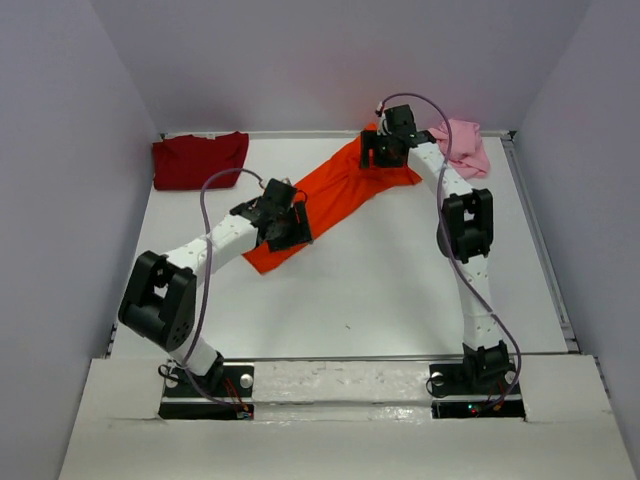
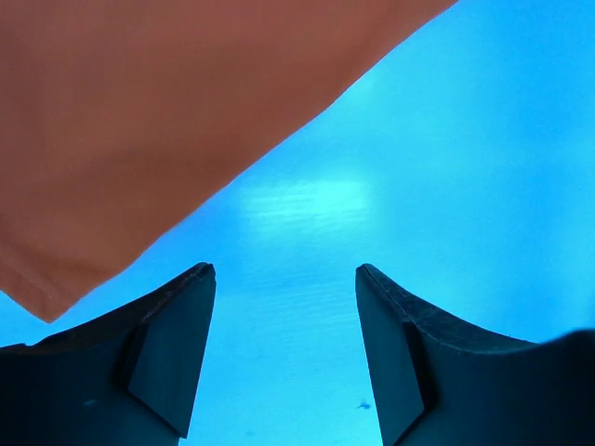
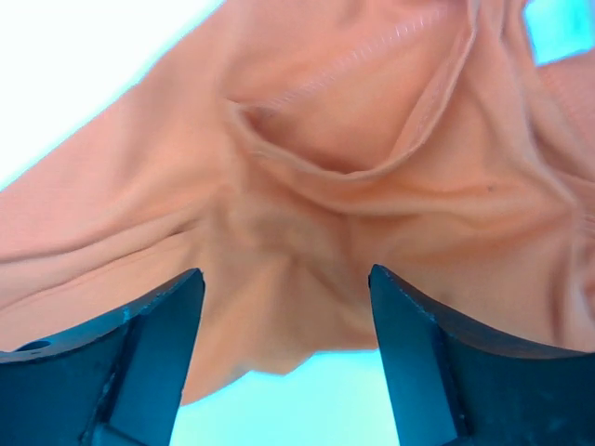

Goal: Fold and stack the t-shirts
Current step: Rotate the tshirt 90 degrees

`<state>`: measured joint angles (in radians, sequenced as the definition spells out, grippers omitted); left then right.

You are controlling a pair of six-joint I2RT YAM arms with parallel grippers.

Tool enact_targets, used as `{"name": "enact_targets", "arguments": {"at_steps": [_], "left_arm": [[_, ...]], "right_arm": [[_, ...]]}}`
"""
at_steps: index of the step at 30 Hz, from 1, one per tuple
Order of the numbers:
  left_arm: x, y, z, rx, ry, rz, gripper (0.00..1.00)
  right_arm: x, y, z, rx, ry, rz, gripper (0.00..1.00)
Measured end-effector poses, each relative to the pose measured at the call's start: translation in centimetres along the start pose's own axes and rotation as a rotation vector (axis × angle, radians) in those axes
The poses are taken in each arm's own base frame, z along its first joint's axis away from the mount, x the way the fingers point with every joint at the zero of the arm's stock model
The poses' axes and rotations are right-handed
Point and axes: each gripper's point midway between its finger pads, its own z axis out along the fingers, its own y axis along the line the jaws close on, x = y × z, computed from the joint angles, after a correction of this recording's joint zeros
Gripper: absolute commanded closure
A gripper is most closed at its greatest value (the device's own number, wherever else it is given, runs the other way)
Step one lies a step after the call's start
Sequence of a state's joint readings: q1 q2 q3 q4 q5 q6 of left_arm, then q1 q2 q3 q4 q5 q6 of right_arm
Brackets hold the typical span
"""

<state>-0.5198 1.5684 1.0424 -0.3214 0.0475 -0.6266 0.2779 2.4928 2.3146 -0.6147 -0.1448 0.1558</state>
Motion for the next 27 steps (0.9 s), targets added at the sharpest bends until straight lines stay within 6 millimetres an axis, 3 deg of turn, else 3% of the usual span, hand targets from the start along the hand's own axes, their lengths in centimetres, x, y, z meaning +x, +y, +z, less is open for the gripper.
{"name": "enact_targets", "arguments": {"at_steps": [1, 2, 5, 7, 9, 12, 14, 15, 16, 17, 18, 19, 22, 25, 27], "left_arm": [[-1.2, -0.7, -0.8, 0.004, -0.021, 0.004, 0.28], [-4.0, -2.5, -2.4, 0.029, -0.082, 0.018, 0.28], [-13.3, -8.3, -9.5, 0.139, -0.321, 0.06, 0.28], [-19.4, -10.9, -16.0, 0.208, -0.515, 0.07, 0.28], [-23.3, -10.7, -21.1, 0.218, -0.677, 0.056, 0.28], [-26.1, -6.7, -24.4, 0.103, -0.811, 0.004, 0.28], [-26.6, -3.2, -23.7, -0.015, -0.851, -0.037, 0.28], [-26.4, -1.7, -22.8, -0.062, -0.857, -0.051, 0.28], [-25.2, 0.8, -20.5, -0.142, -0.824, -0.059, 0.28], [-24.6, 1.7, -19.5, -0.172, -0.806, -0.06, 0.28], [-23.1, 4.0, -16.8, -0.249, -0.756, -0.057, 0.28], [-22.3, 5.2, -15.6, -0.287, -0.737, -0.056, 0.28], [-19.5, 8.8, -12.6, -0.41, -0.683, -0.036, 0.28], [-19.0, 10.2, -13.3, -0.462, -0.714, -0.042, 0.28], [-20.0, 9.9, -15.0, -0.45, -0.781, -0.065, 0.28]], "right_arm": [[-0.7, 0.4, -1.2, -0.011, -0.016, -0.006, 0.2], [-1.4, 0.8, -2.2, -0.019, -0.031, -0.011, 0.2], [-4.4, 3.1, -7.5, -0.085, -0.116, -0.028, 0.19], [-6.5, 5.3, -11.2, -0.143, -0.19, -0.045, 0.18], [-7.8, 8.1, -14.0, -0.216, -0.254, -0.067, 0.18], [-6.8, 12.9, -15.6, -0.323, -0.272, -0.109, 0.19], [-4.6, 16.3, -14.9, -0.391, -0.237, -0.136, 0.2], [-2.5, 18.6, -13.9, -0.435, -0.19, -0.151, 0.2], [-0.3, 20.3, -12.7, -0.467, -0.137, -0.161, 0.2], [0.8, 21.1, -12.1, -0.481, -0.113, -0.165, 0.2], [3.1, 22.8, -11.1, -0.506, -0.059, -0.176, 0.2], [5.8, 24.3, -9.7, -0.526, 0.003, -0.186, 0.2], [10.6, 27.4, -7.9, -0.566, 0.105, -0.21, 0.2], [14.1, 30.1, -7.0, -0.601, 0.177, -0.22, 0.2], [15.1, 31.7, -6.9, -0.622, 0.192, -0.224, 0.2]]}}
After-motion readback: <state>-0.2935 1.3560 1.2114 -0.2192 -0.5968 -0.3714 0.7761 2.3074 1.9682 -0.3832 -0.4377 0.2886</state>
